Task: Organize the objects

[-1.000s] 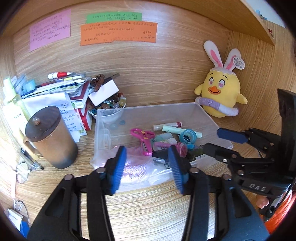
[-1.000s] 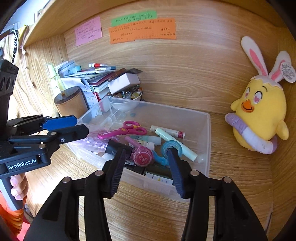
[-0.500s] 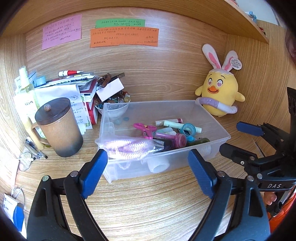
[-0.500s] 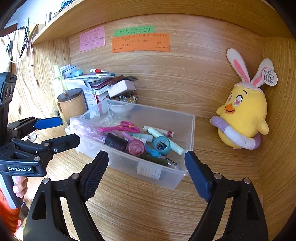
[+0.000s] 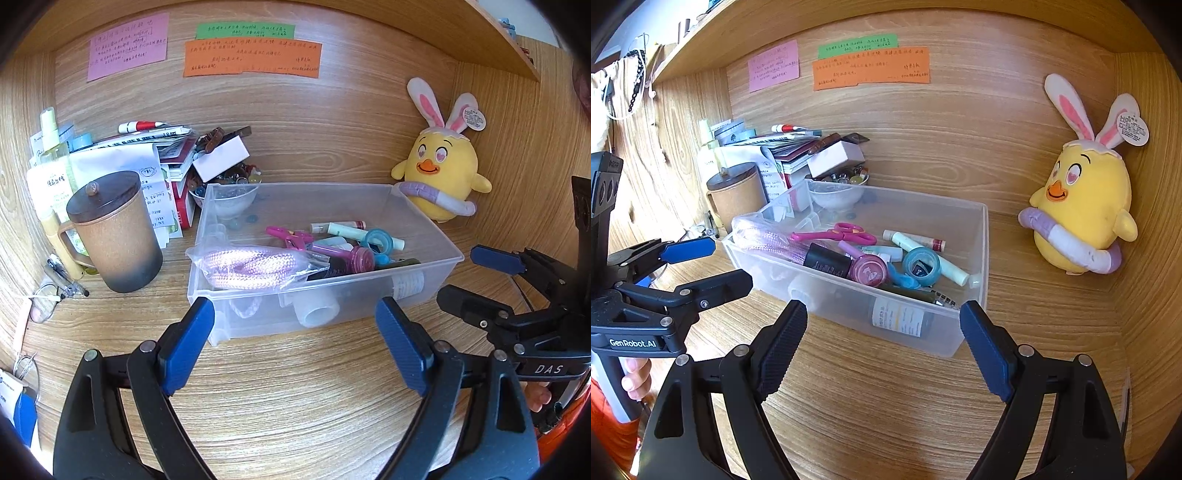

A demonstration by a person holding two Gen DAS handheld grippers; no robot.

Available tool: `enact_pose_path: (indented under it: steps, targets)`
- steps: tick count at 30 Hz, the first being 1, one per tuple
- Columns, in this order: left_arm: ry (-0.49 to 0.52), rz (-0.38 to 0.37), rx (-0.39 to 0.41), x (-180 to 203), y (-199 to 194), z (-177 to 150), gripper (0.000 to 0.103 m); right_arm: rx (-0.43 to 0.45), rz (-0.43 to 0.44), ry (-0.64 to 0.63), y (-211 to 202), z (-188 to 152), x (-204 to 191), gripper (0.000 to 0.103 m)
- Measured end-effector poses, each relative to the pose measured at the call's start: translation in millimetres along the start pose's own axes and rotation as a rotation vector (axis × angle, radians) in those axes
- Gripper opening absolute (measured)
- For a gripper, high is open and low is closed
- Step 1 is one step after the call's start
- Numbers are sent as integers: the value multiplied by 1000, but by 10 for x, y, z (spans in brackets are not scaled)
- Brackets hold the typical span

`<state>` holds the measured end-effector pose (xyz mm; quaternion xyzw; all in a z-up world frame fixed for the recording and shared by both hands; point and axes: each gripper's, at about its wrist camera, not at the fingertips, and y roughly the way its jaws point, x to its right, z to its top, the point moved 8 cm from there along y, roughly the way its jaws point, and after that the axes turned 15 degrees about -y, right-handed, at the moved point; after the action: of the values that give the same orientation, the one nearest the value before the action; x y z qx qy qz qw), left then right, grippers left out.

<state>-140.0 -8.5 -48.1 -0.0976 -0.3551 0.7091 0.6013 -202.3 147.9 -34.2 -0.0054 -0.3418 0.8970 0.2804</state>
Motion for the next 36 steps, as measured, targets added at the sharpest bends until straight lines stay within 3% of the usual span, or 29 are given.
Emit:
enact_pose_path:
  steps: [36]
  targets:
    - [13,-41,6,77,-87,-25,96,-3,4,4,-7,-23,-15,83]
